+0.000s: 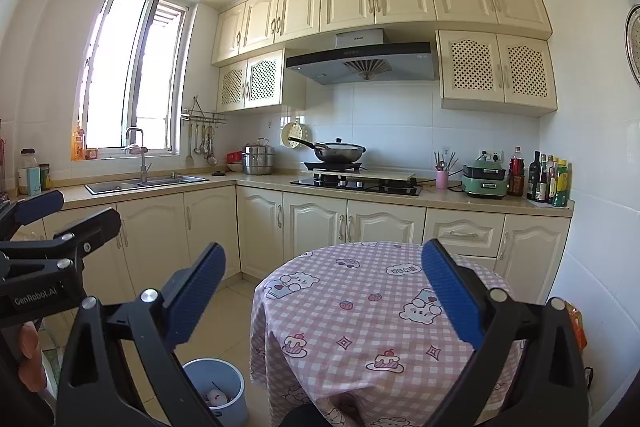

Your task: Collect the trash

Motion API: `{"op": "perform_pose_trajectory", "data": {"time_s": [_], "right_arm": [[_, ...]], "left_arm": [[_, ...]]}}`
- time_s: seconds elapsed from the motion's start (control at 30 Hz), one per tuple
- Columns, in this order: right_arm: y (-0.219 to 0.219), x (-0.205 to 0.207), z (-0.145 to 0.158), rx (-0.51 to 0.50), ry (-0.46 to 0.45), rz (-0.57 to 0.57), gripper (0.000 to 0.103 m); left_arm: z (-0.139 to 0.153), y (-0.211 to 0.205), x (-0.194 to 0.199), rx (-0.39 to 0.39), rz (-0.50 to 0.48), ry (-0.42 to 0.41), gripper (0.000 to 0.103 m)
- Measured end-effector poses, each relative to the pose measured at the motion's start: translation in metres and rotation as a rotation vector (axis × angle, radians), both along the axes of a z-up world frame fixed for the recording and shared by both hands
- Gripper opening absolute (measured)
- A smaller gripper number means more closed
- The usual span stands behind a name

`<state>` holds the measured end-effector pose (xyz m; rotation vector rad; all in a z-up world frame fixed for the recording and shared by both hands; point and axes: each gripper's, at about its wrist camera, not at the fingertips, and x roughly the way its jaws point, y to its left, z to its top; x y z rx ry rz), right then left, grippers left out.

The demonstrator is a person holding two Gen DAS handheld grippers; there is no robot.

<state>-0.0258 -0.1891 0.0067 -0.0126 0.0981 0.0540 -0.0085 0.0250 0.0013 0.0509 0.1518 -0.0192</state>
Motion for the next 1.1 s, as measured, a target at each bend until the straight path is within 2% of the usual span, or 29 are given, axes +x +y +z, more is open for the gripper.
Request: {"op": "perform_pose_trajectory", "data": {"time_s": [1.1], "right_arm": [[0.0087,0.0027,-0.0032,0.008,0.024,-0.003,0.097]], "left_arm": [[-0.0019,-0.0041,-0.0003,0.023,-0.007,0.018,0.096]]}}
